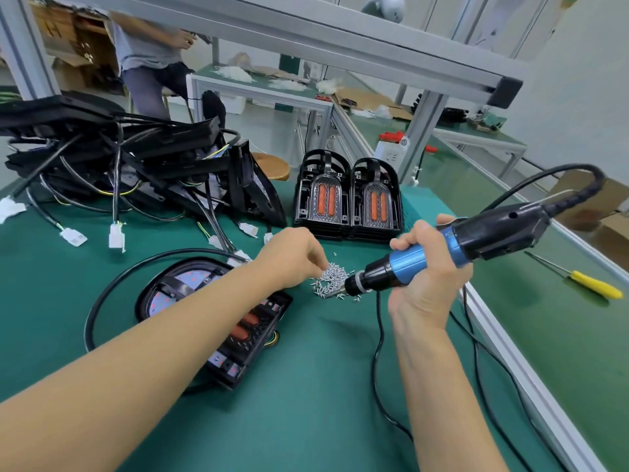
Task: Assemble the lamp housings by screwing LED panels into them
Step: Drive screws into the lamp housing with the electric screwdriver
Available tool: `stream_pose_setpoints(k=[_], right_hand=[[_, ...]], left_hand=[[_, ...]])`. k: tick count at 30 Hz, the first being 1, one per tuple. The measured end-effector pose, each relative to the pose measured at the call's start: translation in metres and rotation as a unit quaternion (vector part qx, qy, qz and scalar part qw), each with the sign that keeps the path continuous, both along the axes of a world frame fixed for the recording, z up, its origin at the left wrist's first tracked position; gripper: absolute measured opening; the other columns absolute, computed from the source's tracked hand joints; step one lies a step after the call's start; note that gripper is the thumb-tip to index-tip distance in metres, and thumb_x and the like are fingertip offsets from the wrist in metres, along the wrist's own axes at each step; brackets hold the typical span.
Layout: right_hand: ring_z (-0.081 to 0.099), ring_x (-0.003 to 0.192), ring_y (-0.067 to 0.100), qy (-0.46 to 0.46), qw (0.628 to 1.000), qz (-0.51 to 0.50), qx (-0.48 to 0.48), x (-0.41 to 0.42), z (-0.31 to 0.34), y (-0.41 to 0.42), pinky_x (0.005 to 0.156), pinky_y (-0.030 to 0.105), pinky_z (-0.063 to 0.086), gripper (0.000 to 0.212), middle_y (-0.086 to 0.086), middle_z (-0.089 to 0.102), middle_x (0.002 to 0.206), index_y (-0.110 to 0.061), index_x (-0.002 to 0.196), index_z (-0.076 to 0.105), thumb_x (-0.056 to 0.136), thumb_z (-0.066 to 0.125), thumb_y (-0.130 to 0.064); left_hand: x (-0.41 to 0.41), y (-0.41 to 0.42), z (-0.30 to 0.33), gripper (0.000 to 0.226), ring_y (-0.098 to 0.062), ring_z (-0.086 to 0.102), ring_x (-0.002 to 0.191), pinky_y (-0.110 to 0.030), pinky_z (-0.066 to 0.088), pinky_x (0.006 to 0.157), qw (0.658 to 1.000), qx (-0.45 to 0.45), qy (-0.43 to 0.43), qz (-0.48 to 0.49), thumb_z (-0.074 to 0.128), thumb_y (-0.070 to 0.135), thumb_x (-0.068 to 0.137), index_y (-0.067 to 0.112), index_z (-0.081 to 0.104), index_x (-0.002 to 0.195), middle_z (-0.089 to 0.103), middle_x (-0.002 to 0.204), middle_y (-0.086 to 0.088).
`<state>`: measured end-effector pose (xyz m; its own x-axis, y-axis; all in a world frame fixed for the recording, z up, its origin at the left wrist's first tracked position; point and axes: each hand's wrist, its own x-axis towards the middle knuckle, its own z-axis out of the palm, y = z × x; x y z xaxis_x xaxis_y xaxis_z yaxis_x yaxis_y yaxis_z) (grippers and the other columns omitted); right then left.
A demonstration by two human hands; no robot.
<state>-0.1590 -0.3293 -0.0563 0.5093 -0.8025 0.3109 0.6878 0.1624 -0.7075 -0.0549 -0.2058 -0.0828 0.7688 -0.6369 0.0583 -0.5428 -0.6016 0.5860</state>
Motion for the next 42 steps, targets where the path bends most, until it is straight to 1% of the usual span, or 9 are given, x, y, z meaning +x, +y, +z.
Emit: stream_pose_setpoints(k=[2, 5, 9, 12, 16, 35, 37, 40, 42], right_hand=[[0.05, 0.046, 0.017, -0.008, 1.0, 0.005, -0.001, -0.004, 0.005, 0.0, 0.056, 0.026, 0.046, 0.025, 0.001, 0.05, 0.053, -0.013, 0.087, 0.051, 0.07, 0.062, 0.001], [0.048, 0.047, 0.015, -0.025, 0.999, 0.03, 0.015, -0.01, 0.013, 0.005, 0.057, 0.026, 0.046, 0.025, -0.001, 0.049, 0.056, -0.013, 0.089, 0.05, 0.071, 0.06, 0.001], [0.045, 0.048, 0.013, -0.059, 0.995, 0.07, 0.042, -0.014, 0.028, 0.023, 0.058, 0.023, 0.046, 0.026, -0.003, 0.045, 0.055, -0.015, 0.09, 0.047, 0.069, 0.057, -0.003], [0.045, 0.048, 0.011, -0.081, 0.988, 0.114, 0.064, -0.015, 0.038, 0.039, 0.058, 0.023, 0.045, 0.022, -0.004, 0.046, 0.055, -0.016, 0.088, 0.048, 0.07, 0.056, -0.007], [0.045, 0.047, 0.009, -0.1, 0.977, 0.171, 0.08, -0.013, 0.047, 0.062, 0.057, 0.021, 0.045, 0.015, -0.006, 0.047, 0.055, -0.018, 0.085, 0.049, 0.073, 0.054, -0.01], [0.046, 0.048, 0.009, -0.066, 0.964, 0.248, 0.065, 0.014, 0.04, 0.125, 0.056, 0.022, 0.046, 0.018, -0.006, 0.047, 0.055, -0.018, 0.087, 0.05, 0.072, 0.055, -0.009], [0.046, 0.047, 0.009, -0.06, 0.964, 0.253, 0.057, 0.018, 0.037, 0.13, 0.056, 0.022, 0.046, 0.019, -0.005, 0.047, 0.055, -0.017, 0.088, 0.05, 0.072, 0.055, -0.009], [0.046, 0.047, 0.01, -0.046, 0.965, 0.256, 0.027, 0.024, 0.029, 0.139, 0.055, 0.024, 0.045, 0.023, -0.004, 0.046, 0.054, -0.015, 0.092, 0.049, 0.073, 0.054, -0.004], [0.046, 0.046, 0.011, -0.036, 0.967, 0.251, -0.001, 0.027, 0.02, 0.145, 0.054, 0.025, 0.046, 0.025, -0.003, 0.046, 0.054, -0.012, 0.094, 0.047, 0.074, 0.052, 0.001]], left_hand=[[-0.009, 0.016, 0.006, 0.01, 0.004, 0.059, 0.064, -0.006, 0.041, 0.063, 0.993, -0.109, 0.044, 0.013, 0.075, 0.011, 0.079, 0.018, 0.078, 0.085, 0.068, 0.071, 0.01], [-0.029, 0.045, 0.005, 0.011, 0.004, 0.058, 0.061, -0.005, 0.044, 0.062, 0.959, -0.248, 0.133, 0.043, 0.076, 0.01, 0.078, 0.022, 0.077, 0.077, 0.073, 0.072, 0.007], [-0.051, 0.082, 0.0, 0.011, -0.011, 0.056, 0.06, -0.016, 0.049, 0.06, 0.846, -0.419, 0.317, 0.092, 0.077, 0.003, 0.069, 0.011, 0.078, 0.076, 0.068, 0.073, -0.008], [-0.063, 0.106, -0.004, 0.03, -0.012, 0.061, 0.062, -0.018, 0.052, 0.06, 0.781, -0.482, 0.386, 0.1, 0.08, 0.015, 0.051, 0.007, 0.078, 0.08, 0.069, 0.075, -0.011], [-0.073, 0.127, -0.008, 0.02, -0.009, 0.063, 0.061, -0.018, 0.052, 0.058, 0.76, -0.503, 0.394, 0.12, 0.074, 0.012, 0.058, 0.011, 0.078, 0.077, 0.071, 0.074, -0.008], [-0.079, 0.173, -0.019, 0.006, -0.011, 0.055, 0.061, -0.019, 0.05, 0.06, 0.798, -0.489, 0.319, 0.149, 0.07, 0.013, 0.072, 0.008, 0.073, 0.071, 0.065, 0.07, -0.008], [-0.076, 0.182, -0.024, 0.014, -0.009, 0.055, 0.061, -0.016, 0.048, 0.061, 0.836, -0.452, 0.252, 0.183, 0.065, 0.004, 0.083, 0.011, 0.071, 0.073, 0.067, 0.068, -0.003], [-0.071, 0.192, -0.033, 0.014, 0.004, 0.055, 0.062, -0.01, 0.041, 0.066, 0.921, -0.295, 0.062, 0.248, 0.064, 0.011, 0.087, 0.021, 0.069, 0.079, 0.068, 0.07, 0.01], [-0.07, 0.196, -0.038, 0.011, 0.005, 0.053, 0.063, -0.014, 0.039, 0.066, 0.936, -0.232, -0.011, 0.266, 0.064, 0.015, 0.087, 0.023, 0.069, 0.081, 0.065, 0.072, 0.015]])
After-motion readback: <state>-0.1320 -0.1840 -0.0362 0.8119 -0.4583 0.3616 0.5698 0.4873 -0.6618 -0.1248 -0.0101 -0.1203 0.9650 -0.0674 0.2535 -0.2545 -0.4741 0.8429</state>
